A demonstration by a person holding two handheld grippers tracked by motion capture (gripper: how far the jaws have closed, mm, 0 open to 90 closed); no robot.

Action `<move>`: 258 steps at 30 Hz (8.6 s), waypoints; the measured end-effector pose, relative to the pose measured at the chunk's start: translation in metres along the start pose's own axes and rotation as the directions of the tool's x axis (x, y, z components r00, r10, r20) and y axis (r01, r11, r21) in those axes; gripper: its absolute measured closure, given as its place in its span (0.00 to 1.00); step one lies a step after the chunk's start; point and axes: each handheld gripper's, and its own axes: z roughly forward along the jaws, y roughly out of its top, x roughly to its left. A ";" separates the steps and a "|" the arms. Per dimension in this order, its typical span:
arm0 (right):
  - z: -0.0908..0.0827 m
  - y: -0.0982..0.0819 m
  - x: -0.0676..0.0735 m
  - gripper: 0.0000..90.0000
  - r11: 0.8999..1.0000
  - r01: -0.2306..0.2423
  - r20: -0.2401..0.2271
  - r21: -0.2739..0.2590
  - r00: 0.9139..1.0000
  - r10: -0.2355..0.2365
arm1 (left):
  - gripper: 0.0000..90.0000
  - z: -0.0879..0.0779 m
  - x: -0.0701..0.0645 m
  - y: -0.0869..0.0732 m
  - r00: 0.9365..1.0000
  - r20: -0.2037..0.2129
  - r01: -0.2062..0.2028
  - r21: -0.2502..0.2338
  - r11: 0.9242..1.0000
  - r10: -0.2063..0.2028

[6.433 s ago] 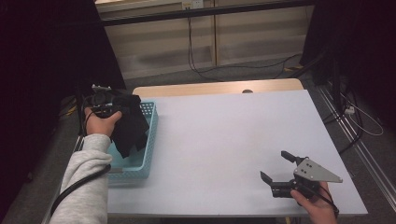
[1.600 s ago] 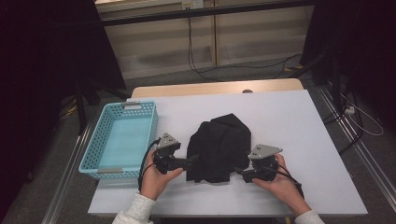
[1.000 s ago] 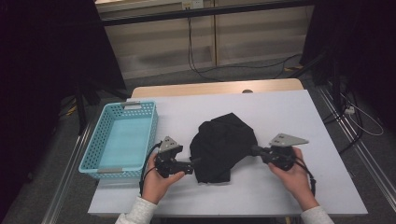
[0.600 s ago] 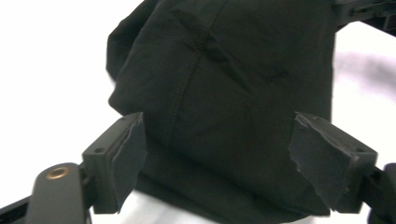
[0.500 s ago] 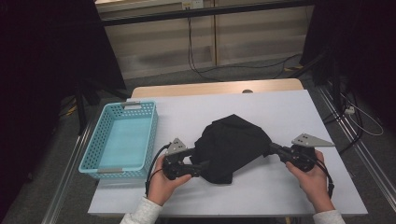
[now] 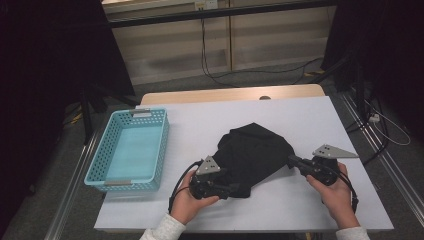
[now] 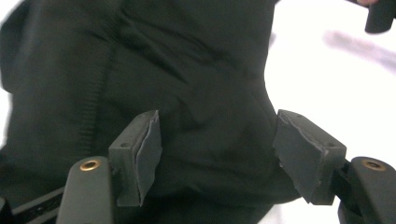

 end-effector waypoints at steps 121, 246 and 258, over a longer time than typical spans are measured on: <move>0.018 -0.002 0.012 0.95 0.971 0.152 -0.063 0.185 0.988 -0.142 | 0.12 -0.037 0.051 -0.015 0.981 -0.066 0.187 0.027 0.982 -0.185; 0.005 0.057 0.009 0.98 0.984 0.169 0.007 0.048 0.986 -0.169 | 0.95 -0.096 0.076 0.054 0.960 -0.108 0.258 -0.009 0.966 -0.257; 0.029 0.084 -0.013 0.98 0.975 0.195 -0.006 0.105 0.981 -0.195 | 0.95 -0.086 0.113 0.082 0.949 -0.087 0.306 0.010 0.952 -0.304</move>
